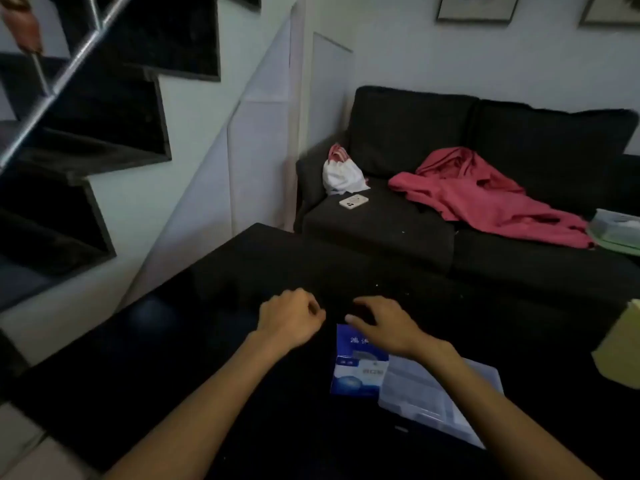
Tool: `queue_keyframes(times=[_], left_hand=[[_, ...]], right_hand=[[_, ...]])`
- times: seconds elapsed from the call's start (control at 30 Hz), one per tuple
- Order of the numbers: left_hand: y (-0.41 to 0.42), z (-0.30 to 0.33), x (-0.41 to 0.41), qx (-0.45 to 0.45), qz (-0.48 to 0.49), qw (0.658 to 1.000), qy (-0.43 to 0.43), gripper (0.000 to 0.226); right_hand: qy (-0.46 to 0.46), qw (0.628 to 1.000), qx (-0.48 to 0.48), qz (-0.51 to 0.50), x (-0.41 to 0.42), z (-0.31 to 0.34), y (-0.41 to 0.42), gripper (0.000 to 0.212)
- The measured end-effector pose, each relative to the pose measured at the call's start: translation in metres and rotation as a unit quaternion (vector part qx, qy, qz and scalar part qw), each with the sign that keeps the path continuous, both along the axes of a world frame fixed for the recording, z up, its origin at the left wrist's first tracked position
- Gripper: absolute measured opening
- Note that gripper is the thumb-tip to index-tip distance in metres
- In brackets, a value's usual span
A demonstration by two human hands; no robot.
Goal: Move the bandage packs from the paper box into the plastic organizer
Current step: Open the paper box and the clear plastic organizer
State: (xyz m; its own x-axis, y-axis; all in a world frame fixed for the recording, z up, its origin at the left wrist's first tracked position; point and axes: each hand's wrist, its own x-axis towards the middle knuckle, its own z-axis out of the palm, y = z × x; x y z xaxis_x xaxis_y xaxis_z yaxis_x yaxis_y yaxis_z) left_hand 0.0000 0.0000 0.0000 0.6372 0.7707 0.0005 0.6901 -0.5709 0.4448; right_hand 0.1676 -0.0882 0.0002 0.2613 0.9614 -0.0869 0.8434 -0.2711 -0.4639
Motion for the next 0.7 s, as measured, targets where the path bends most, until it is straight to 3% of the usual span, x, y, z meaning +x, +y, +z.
queue_keyframes(times=[0.07, 0.13, 0.27, 0.4, 0.53, 0.7], left_hand=[[-0.005, -0.01, -0.002, -0.158, -0.047, 0.984, 0.064, 0.044], [-0.013, -0.018, -0.005, -0.269, -0.069, 0.957, 0.084, 0.056], [-0.032, -0.025, -0.016, -0.33, -0.075, 0.941, 0.017, 0.064], [-0.049, -0.037, -0.04, -0.319, -0.098, 0.942, -0.019, 0.084], [-0.073, -0.043, -0.073, -0.297, -0.099, 0.945, -0.089, 0.084], [-0.109, -0.06, -0.112, -0.191, 0.009, 0.965, -0.178, 0.115]], right_hand=[[0.065, 0.992, -0.104, 0.018, -0.001, -0.005, -0.009, 0.071], [0.058, 0.982, -0.175, 0.035, -0.001, -0.009, -0.02, 0.086], [-0.011, 0.992, -0.119, 0.037, -0.01, -0.012, -0.041, 0.082], [0.007, 0.993, -0.116, 0.032, -0.033, -0.007, -0.063, 0.078], [0.088, 0.994, -0.067, 0.019, -0.065, -0.006, -0.079, 0.074], [0.213, 0.977, 0.027, 0.007, -0.105, -0.023, -0.097, 0.063]])
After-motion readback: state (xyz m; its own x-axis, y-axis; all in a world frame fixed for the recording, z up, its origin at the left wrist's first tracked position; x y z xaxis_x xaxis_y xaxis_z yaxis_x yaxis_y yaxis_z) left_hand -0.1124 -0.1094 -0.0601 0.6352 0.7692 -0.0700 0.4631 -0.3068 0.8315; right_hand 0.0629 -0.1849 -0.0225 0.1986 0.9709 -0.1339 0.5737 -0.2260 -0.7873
